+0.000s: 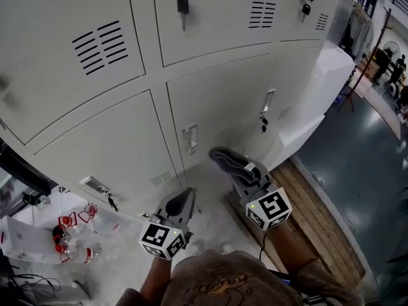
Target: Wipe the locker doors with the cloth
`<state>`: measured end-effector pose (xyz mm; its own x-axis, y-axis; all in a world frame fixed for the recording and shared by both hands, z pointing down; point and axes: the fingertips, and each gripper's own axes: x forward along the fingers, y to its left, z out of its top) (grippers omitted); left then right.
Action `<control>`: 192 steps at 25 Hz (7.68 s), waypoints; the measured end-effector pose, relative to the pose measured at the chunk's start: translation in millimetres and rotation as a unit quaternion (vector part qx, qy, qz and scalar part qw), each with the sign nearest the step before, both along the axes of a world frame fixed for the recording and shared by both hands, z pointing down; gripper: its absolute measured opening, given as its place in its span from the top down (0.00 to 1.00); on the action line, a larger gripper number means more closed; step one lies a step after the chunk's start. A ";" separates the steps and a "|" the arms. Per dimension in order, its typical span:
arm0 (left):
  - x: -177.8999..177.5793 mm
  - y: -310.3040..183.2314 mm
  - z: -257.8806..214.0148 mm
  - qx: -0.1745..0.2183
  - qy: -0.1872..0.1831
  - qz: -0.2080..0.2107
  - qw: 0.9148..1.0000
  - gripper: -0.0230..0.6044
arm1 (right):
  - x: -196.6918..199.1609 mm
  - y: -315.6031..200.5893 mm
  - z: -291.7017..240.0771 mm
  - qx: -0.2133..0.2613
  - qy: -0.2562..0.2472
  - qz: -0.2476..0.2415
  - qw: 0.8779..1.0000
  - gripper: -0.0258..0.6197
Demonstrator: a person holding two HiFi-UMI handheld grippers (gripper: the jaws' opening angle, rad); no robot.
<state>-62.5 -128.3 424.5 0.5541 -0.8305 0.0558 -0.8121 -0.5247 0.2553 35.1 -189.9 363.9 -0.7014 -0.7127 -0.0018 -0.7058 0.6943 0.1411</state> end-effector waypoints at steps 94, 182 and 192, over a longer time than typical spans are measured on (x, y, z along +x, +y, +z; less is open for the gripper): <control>-18.1 13.3 16.1 -0.024 0.008 -0.037 0.999 0.96 | -81.9 -57.6 -6.8 0.211 0.304 -0.088 0.925 0.87; 31.3 -3.1 18.9 -0.022 0.003 0.020 1.000 0.96 | 16.5 -68.8 -189.0 0.301 0.353 0.046 0.884 0.87; 28.7 -5.8 20.2 -0.024 0.007 0.014 1.000 0.96 | 7.8 -86.8 -217.2 0.337 0.364 0.061 0.866 0.87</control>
<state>-33.9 -134.1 444.7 0.5775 -0.8116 0.0882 -0.7939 -0.5331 0.2923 42.9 -276.6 146.7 -0.6108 -0.7910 -0.0342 -0.3215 0.2083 0.9237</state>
